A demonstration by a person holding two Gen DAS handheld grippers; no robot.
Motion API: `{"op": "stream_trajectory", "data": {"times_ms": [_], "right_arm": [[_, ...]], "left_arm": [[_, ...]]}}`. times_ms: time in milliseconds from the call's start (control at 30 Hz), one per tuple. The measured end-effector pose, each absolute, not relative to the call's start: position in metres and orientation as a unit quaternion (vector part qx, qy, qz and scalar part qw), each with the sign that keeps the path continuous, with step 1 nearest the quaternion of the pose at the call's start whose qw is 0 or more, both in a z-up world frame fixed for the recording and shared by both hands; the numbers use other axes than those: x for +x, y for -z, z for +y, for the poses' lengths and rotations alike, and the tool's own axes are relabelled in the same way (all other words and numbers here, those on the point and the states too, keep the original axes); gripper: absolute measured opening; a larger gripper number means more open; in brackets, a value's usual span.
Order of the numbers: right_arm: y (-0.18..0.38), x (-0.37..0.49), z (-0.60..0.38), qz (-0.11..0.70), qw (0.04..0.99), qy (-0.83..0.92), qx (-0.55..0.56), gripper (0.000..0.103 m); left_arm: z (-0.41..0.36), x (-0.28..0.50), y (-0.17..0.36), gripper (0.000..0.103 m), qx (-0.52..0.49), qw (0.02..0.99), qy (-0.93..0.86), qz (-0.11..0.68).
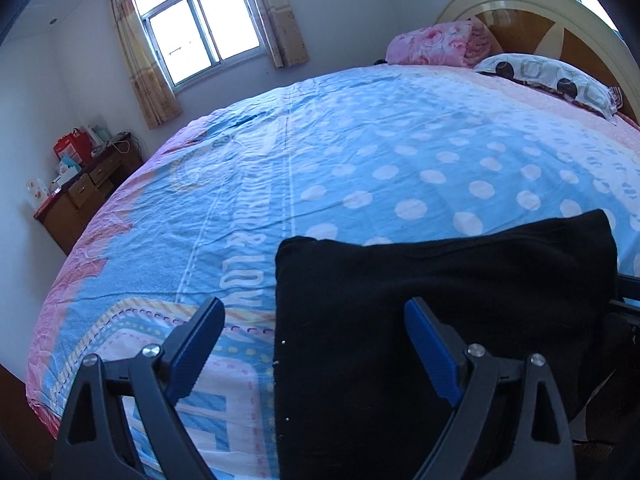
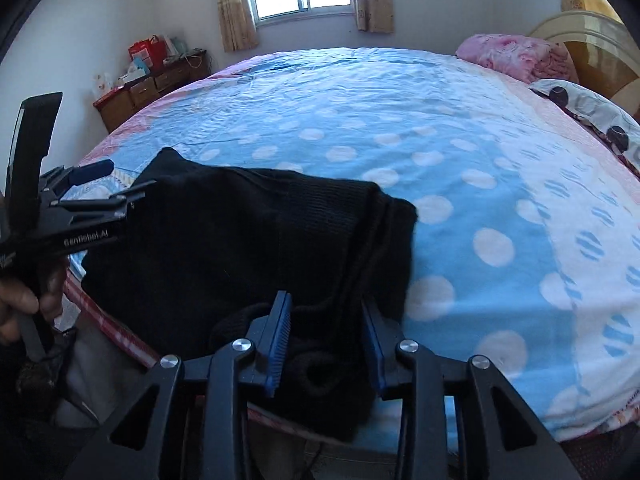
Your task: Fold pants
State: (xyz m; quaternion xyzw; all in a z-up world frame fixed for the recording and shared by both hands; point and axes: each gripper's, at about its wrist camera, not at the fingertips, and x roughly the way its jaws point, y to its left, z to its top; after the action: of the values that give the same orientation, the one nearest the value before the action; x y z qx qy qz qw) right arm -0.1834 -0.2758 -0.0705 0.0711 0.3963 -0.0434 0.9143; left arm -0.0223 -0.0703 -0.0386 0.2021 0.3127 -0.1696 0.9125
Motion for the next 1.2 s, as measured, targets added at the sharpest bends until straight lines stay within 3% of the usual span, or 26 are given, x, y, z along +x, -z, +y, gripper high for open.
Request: {"op": "stream_trajectory", "data": {"times_ms": [33, 133, 267, 433, 667, 800, 933, 1133, 1200], "right_arm": [[0.072, -0.189, -0.28, 0.392, 0.916, 0.046, 0.072, 0.036], [0.085, -0.204, -0.298, 0.378, 0.918, 0.06, 0.103, 0.054], [0.072, -0.208, -0.306, 0.36, 0.922, 0.067, 0.128, 0.055], [0.021, -0.213, -0.292, 0.258, 0.961, 0.065, 0.073, 0.055], [0.059, -0.138, -0.286, 0.33, 0.942, 0.009, 0.067, 0.054], [0.057, -0.156, -0.289, 0.305, 0.95, 0.059, 0.042, 0.055], [0.05, -0.196, -0.308, 0.275, 0.951, 0.068, 0.119, 0.061], [0.089, -0.186, -0.331, 0.337, 0.906, 0.025, 0.253, 0.063], [0.091, -0.185, -0.328, 0.338, 0.905, 0.02, 0.257, 0.063]], "left_arm": [[-0.071, -0.022, 0.04, 0.096, 0.201, 0.912, 0.171, 0.315], [-0.075, -0.018, 0.053, 0.096, 0.214, 0.907, 0.168, 0.323], [-0.07, -0.02, 0.051, 0.096, 0.213, 0.908, 0.164, 0.322], [-0.056, -0.019, 0.032, 0.1, 0.191, 0.921, 0.148, 0.305], [-0.045, 0.003, 0.057, 0.103, 0.179, 0.91, 0.146, 0.345], [-0.031, 0.006, 0.05, 0.103, 0.155, 0.909, 0.153, 0.356], [-0.016, 0.008, 0.035, 0.103, 0.117, 0.917, 0.173, 0.34], [-0.016, 0.026, 0.073, 0.103, 0.075, 0.884, 0.201, 0.415], [-0.012, 0.032, 0.077, 0.09, 0.045, 0.871, 0.219, 0.437]]}}
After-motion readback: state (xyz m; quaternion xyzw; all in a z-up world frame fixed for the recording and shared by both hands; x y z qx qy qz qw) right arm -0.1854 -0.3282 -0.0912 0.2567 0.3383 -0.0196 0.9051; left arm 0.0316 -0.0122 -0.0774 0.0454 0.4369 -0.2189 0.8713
